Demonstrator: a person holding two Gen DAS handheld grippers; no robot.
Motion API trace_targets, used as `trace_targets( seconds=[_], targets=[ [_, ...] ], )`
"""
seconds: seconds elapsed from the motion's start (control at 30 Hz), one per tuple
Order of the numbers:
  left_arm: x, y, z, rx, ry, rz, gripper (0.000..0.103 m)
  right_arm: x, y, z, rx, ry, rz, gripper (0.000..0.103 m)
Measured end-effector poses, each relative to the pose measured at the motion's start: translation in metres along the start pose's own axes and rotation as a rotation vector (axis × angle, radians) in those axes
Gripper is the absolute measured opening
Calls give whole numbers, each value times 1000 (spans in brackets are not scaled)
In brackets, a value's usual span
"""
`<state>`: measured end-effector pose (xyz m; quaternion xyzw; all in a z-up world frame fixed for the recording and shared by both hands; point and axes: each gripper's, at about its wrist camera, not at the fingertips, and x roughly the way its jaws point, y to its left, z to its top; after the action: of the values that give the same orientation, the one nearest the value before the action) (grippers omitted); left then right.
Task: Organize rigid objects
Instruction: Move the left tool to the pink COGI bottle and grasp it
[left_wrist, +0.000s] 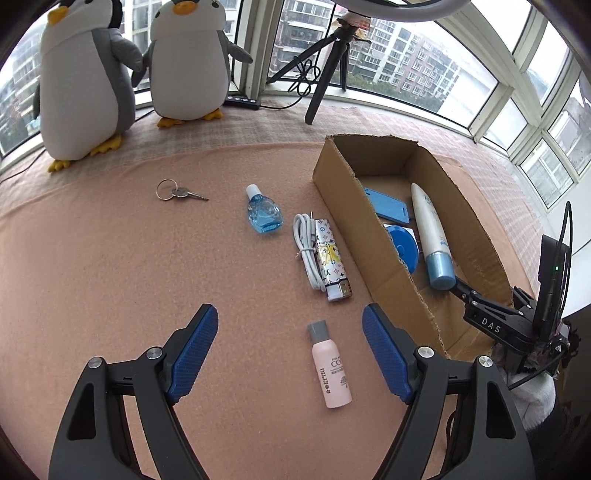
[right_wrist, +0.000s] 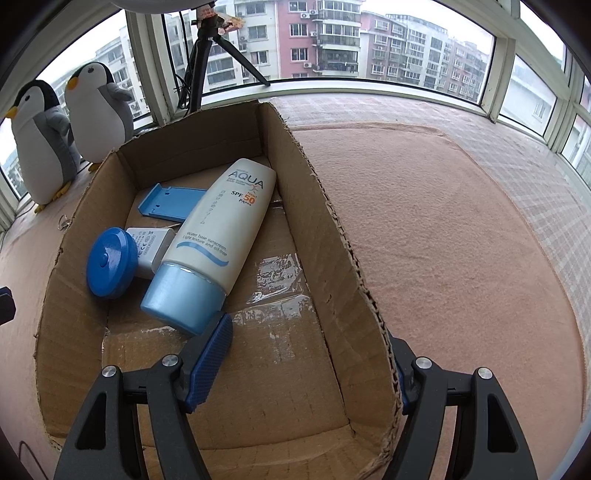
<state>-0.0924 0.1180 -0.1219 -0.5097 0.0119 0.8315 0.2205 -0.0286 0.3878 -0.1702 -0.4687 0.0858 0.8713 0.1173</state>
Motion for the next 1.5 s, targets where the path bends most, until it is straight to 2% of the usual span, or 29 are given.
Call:
trace_targets(
  seconds=[0.13, 0.3, 0.53, 0.63, 0.77, 0.93, 1.23, 1.5],
  targets=[
    [10, -6, -19, 7, 38, -1, 79, 0, 0, 0, -1, 0, 0, 69],
    [21, -12, -32, 7, 75, -11, 66, 0, 0, 0, -1, 0, 0, 69],
    [30, -21, -39, 29, 99, -3, 56, 0, 1, 0, 1, 0, 0, 69],
    [34, -22, -41, 32, 108, -1, 48, 0, 2, 0, 0, 0, 0, 69],
    [34, -21, -41, 36, 104, 11, 47, 0, 2, 0, 0, 0, -1, 69],
    [34, -21, -41, 47, 97, 35, 39, 0, 2, 0, 0, 0, 0, 69],
    [33, -16, -41, 66, 88, 46, 18, 0, 2, 0, 0, 0, 0, 69],
    [27, -4, -42, 26, 77, 30, 18, 0, 2, 0, 0, 0, -1, 69]
  ],
)
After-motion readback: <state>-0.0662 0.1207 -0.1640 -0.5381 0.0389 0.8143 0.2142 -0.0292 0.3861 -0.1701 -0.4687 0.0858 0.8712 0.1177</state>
